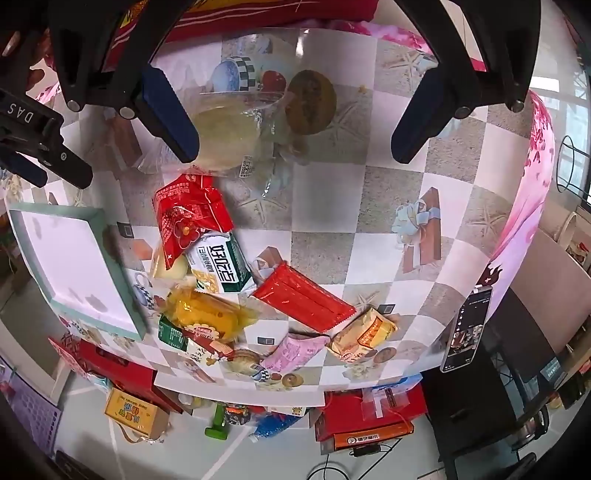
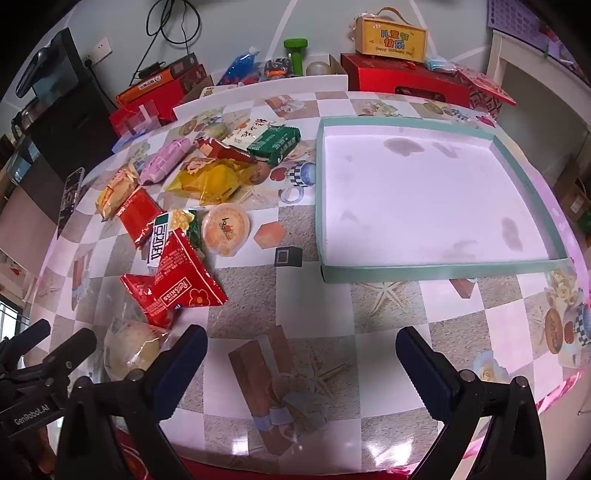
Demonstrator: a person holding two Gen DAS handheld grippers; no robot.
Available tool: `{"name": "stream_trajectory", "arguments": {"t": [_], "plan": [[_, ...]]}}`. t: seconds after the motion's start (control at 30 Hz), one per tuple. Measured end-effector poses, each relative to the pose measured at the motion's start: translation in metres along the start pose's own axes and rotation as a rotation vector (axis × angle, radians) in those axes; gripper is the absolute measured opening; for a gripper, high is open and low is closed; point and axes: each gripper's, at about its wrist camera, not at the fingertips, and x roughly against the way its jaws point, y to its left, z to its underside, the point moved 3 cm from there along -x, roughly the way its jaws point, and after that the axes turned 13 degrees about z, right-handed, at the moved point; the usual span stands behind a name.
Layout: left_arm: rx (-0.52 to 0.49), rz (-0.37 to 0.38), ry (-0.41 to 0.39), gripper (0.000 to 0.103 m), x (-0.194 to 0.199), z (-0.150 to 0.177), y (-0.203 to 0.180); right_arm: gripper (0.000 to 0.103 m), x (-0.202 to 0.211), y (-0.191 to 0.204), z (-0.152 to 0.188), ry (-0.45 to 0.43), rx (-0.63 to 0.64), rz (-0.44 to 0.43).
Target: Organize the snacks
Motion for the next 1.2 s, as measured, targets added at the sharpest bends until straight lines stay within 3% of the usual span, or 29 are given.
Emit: {"name": "stream_trajectory", "arguments": {"t": [0.53,1.2], "plan": [[-0.015,-0.017,-0.030,0.103,0.0048,-0.0004,-0.0010,0.103,0.0050,0.0003,0.0008,-0.021,0.007,0.029],[-0.015,-0.005,-0.003,0.103,0.0036,0.0008,-0.0055,0.103,0.0075,0.0012,0.0012,-0.024,0.015,0.037]]}}
